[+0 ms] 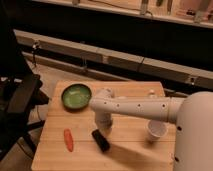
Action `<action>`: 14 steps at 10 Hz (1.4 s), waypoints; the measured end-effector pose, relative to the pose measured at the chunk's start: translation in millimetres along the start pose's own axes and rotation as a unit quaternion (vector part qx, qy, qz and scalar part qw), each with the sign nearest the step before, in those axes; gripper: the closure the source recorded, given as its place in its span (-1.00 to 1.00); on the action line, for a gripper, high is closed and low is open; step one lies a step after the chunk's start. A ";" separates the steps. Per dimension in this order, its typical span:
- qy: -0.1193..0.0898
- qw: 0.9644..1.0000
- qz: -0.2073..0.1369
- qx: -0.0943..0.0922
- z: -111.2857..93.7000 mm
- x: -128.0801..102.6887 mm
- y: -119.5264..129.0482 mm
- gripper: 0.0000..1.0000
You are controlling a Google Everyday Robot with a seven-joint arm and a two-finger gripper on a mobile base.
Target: Push the eraser across the table
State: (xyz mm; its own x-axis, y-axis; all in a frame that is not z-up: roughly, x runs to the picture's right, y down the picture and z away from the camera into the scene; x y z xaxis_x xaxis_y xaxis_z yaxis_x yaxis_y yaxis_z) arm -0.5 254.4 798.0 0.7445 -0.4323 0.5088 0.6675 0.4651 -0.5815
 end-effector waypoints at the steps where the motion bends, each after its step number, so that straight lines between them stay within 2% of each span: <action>1: -0.003 1.000 -0.011 0.001 1.7 -8.5 -0.5 1.00; 5: -0.006 1.000 -0.021 -0.001 4.5 -16.8 -0.6 1.00; 7: -0.012 0.998 -0.056 -0.004 11.3 -47.0 -1.2 1.00; 9: -0.022 0.995 -0.093 -0.003 19.4 -96.2 -3.6 1.00; 10: -0.024 0.994 -0.107 -0.006 21.8 -112.4 -0.1 1.00; 14: -0.035 0.991 -0.128 0.003 18.2 -123.5 6.9 1.00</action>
State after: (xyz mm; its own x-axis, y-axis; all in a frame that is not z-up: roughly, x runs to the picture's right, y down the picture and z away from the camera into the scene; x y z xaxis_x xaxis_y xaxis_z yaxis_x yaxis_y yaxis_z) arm -87.6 325.0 742.6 0.5490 -0.4820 0.6829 0.8351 0.3512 -0.4234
